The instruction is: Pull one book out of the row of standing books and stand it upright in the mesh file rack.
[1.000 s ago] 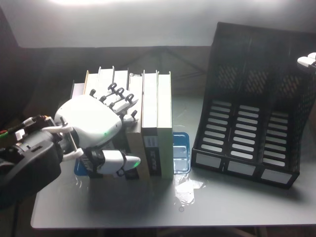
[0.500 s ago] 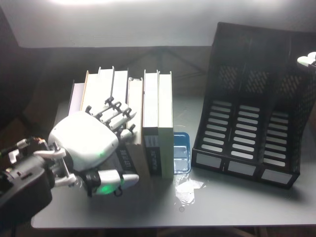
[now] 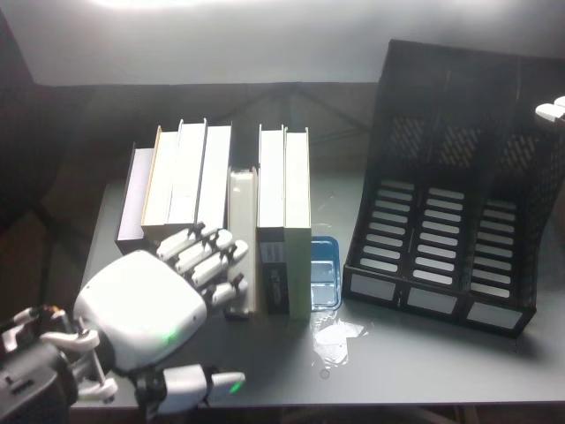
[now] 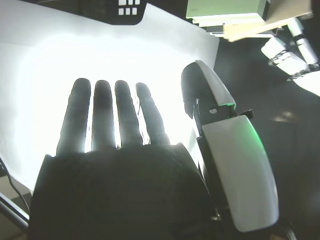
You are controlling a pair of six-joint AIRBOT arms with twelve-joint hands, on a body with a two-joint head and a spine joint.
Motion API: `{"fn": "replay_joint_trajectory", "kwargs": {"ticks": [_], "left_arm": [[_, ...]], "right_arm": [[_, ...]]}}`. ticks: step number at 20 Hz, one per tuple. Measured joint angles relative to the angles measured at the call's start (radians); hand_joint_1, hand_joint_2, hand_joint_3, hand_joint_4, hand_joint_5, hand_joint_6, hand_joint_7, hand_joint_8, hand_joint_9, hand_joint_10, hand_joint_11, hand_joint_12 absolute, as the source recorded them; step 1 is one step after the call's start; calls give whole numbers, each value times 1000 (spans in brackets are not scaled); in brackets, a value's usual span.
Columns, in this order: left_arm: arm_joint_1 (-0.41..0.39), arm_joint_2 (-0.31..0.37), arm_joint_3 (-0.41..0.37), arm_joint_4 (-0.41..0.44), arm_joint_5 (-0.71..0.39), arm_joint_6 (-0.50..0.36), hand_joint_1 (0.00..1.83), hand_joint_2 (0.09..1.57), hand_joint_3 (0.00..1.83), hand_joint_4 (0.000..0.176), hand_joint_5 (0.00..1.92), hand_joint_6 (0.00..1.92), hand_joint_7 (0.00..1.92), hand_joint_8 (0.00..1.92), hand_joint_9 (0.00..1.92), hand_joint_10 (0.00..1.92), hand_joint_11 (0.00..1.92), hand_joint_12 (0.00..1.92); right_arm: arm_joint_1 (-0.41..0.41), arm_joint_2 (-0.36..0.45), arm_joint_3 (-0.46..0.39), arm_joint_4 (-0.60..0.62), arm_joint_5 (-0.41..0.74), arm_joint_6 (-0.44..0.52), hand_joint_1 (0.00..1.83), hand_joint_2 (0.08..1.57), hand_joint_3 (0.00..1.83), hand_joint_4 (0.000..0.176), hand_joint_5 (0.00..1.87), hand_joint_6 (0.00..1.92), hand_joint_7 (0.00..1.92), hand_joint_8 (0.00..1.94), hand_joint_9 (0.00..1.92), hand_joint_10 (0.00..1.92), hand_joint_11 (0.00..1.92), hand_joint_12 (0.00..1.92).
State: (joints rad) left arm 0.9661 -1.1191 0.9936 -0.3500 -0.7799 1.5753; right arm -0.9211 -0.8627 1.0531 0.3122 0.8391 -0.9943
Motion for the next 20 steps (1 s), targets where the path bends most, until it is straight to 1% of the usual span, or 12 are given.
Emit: {"fn": "replay_joint_trajectory", "kwargs": {"ticks": [5, 6, 7, 8, 9, 11, 13, 15, 16, 17, 18, 20], "left_arm": [[32, 1, -24, 25, -5, -32, 69, 1201, 0, 0, 587, 13, 0, 0, 0, 0, 0, 0], [34, 1, -24, 27, -2, -33, 70, 1212, 4, 0, 524, 2, 0, 0, 0, 0, 0, 0], [34, 2, -24, 27, -6, -33, 23, 1234, 12, 0, 393, 0, 0, 0, 0, 0, 0, 0], [34, 7, -24, 28, -5, -33, 16, 1272, 21, 24, 180, 0, 0, 0, 0, 0, 0, 0], [34, 8, -24, 24, -2, -34, 2, 1274, 20, 39, 107, 0, 0, 0, 0, 0, 0, 0], [34, 32, -45, 9, -2, -36, 0, 1301, 28, 31, 4, 0, 0, 0, 0, 0, 0, 0], [32, 69, -60, 18, -67, -48, 0, 1304, 25, 62, 0, 0, 0, 0, 0, 0, 0, 0], [31, 95, -60, 16, -143, -80, 0, 1375, 22, 65, 0, 0, 0, 0, 0, 0, 0, 0], [31, 106, -60, 8, -180, -89, 0, 1376, 19, 80, 0, 0, 0, 0, 0, 0, 0, 0], [31, 113, -58, -2, -201, -92, 0, 1368, 14, 84, 0, 0, 0, 0, 0, 0, 0, 0], [29, 114, -53, -12, -211, -95, 0, 1367, 12, 77, 0, 0, 0, 0, 0, 0, 0, 0], [26, 119, -38, -35, -220, -111, 0, 1370, 13, 76, 0, 0, 0, 0, 0, 0, 0, 0]], "right_arm": [[-3, 0, 0, 2, -1, 0, 524, 1411, 0, 0, 0, 0, 0, 0, 0, 0, 0, 0], [-3, 0, 0, 2, 0, 1, 513, 1410, 0, 0, 0, 0, 0, 0, 0, 0, 0, 0], [-3, 0, 0, 2, 0, 1, 510, 1409, 0, 0, 0, 0, 0, 0, 0, 0, 0, 0], [-3, 0, 0, 1, 0, 1, 494, 1404, 0, 0, 0, 0, 0, 0, 0, 0, 0, 0], [-3, 0, 0, 1, 0, 1, 517, 1398, 0, 0, 0, 0, 0, 0, 0, 0, 0, 0], [-3, 0, -4, -15, 2, 1, 588, 1371, 0, 0, 0, 0, 0, 0, 0, 0, 0, 0], [-3, 1, -8, -50, 0, 8, 620, 1355, 0, 0, 0, 0, 0, 0, 0, 0, 0, 0], [7, 9, -19, -100, -3, 29, 582, 1335, 0, 0, 0, 0, 0, 0, 0, 0, 0, 0], [16, 15, -26, -142, -6, 48, 611, 1322, 0, 0, 0, 0, 0, 0, 0, 0, 0, 0], [26, 19, -31, -167, -5, 60, 590, 1318, 0, 0, 0, 0, 0, 0, 0, 0, 0, 0], [40, 21, -32, -205, -6, 76, 606, 1311, 0, 0, 0, 0, 0, 0, 0, 0, 0, 0], [68, 21, -37, -271, -14, 98, 607, 1300, 0, 0, 0, 0, 0, 0, 0, 0, 0, 0]]}}
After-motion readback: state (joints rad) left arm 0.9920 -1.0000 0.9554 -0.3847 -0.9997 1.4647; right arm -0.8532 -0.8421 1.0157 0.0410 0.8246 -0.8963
